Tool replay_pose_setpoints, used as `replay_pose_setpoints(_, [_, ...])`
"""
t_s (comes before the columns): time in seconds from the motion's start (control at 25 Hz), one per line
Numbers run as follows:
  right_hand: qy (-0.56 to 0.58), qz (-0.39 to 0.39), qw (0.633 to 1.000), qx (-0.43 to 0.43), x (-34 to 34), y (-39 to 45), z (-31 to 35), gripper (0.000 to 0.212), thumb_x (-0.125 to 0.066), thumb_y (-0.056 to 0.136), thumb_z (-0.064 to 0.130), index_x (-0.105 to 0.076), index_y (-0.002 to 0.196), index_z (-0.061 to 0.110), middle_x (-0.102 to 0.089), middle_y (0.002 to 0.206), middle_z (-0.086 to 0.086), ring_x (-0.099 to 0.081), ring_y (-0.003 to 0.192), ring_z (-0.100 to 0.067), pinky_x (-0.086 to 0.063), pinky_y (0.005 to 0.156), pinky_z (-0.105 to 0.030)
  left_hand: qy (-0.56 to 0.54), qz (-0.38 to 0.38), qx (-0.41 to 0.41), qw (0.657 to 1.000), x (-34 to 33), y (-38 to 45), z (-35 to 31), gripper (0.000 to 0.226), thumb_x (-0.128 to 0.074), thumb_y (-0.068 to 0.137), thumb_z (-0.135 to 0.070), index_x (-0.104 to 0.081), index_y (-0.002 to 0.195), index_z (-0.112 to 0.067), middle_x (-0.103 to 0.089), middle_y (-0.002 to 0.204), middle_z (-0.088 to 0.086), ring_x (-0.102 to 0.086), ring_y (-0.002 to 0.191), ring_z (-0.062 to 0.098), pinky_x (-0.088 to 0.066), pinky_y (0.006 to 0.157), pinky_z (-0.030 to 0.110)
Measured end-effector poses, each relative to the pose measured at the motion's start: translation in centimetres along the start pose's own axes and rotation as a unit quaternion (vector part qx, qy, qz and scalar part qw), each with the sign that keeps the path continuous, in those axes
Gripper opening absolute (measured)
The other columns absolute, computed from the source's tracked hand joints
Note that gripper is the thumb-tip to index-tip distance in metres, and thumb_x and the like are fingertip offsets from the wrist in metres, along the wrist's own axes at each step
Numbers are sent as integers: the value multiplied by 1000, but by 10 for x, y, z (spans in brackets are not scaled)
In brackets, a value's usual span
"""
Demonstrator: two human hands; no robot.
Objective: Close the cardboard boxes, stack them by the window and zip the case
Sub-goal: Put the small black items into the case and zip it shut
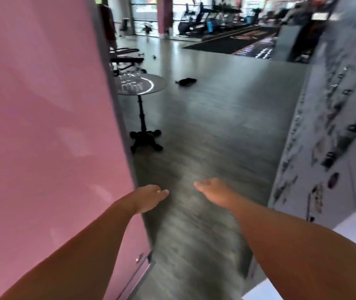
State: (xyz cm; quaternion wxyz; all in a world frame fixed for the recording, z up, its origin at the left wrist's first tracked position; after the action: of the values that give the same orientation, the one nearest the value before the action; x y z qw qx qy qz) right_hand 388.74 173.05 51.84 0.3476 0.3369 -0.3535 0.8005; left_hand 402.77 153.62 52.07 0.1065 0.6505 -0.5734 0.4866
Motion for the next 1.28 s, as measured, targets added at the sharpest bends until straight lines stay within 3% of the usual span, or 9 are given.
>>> replay_pose_setpoints(0.12, [19, -40, 997, -56, 38, 39, -47, 52, -47, 97, 61, -69, 97, 15, -71, 117, -15, -65, 112, -29, -47, 91, -32, 7, 14, -22, 1000, 9, 80, -44, 53, -44, 95, -64, -67, 111, -20, -67, 115, 6, -62, 108, 25, -46, 93, 33])
replay_pose_setpoints(0.28, [74, -69, 992, -73, 91, 117, -85, 47, -51, 95, 59, -48, 66, 22, -57, 79, -5, -54, 79, -20, -38, 74, -30, 20, 1, -48, 999, 36, 184, -101, 60, -45, 94, -65, -63, 128, -19, -62, 131, 7, -55, 123, 29, -41, 105, 39])
replay_pose_setpoints(0.4, [84, -73, 990, -88, 130, 175, -98, 51, -53, 96, 57, -47, 62, 19, -52, 67, 3, -52, 74, -19, -37, 70, -30, 38, 18, -58, 997, 57, 249, -136, 57, -45, 96, -61, -65, 124, -15, -63, 128, 8, -57, 119, 29, -43, 103, 40])
replay_pose_setpoints(0.64, [64, -64, 994, -63, 193, 310, -107, 45, -50, 94, 65, -41, 71, 28, -46, 93, -2, -43, 87, -14, -32, 76, -30, 39, 20, -55, 998, 100, 378, -181, 52, -46, 100, -51, -64, 122, -7, -62, 127, 15, -57, 118, 33, -44, 101, 38])
replay_pose_setpoints(0.72, [57, -52, 994, -74, 208, 359, -116, 42, -50, 93, 67, -57, 88, 26, -47, 97, -2, -44, 89, -13, -34, 79, -30, 48, 28, -59, 997, 115, 433, -197, 51, -43, 103, -46, -62, 126, -5, -61, 129, 17, -57, 119, 33, -43, 97, 36])
replay_pose_setpoints(0.8, [49, -54, 994, -85, 230, 408, -123, 55, -49, 93, 68, -65, 110, 18, -60, 107, -4, -56, 101, -15, -41, 89, -29, 58, 35, -76, 995, 131, 492, -216, 53, -44, 103, -47, -61, 127, -3, -60, 130, 15, -56, 120, 31, -43, 97, 34])
replay_pose_setpoints(0.84, [48, -66, 993, -87, 244, 432, -124, 64, -49, 93, 68, -65, 123, 13, -65, 123, -7, -59, 114, -20, -43, 99, -30, 58, 34, -85, 994, 141, 521, -226, 55, -44, 102, -49, -62, 125, -2, -61, 129, 15, -57, 120, 31, -44, 96, 34])
replay_pose_setpoints(0.92, [40, -74, 992, -97, 276, 474, -121, 76, -48, 94, 68, -54, 144, 11, -53, 148, -11, -50, 136, -28, -38, 113, -36, 66, 29, -96, 993, 163, 576, -244, 58, -44, 101, -52, -63, 125, -2, -60, 129, 16, -56, 122, 31, -43, 94, 32])
replay_pose_setpoints(1.28, [21, -84, 991, -101, 407, 671, -141, 77, -47, 96, 65, -45, 150, 10, -43, 156, -11, -42, 142, -28, -33, 115, -35, 81, 27, -168, 982, 232, 810, -355, 49, -48, 100, -48, -70, 107, -5, -69, 114, 15, -62, 112, 30, -47, 95, 36])
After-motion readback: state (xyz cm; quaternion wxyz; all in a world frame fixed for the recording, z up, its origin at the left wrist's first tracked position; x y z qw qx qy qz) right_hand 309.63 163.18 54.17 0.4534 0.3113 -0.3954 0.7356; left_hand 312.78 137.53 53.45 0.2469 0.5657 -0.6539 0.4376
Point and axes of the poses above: each hand's wrist, its own y-axis towards the middle knuckle, its own x-axis out of the back of the hand, z = x × y, the point moved 6 cm from there along y, towards the middle knuckle
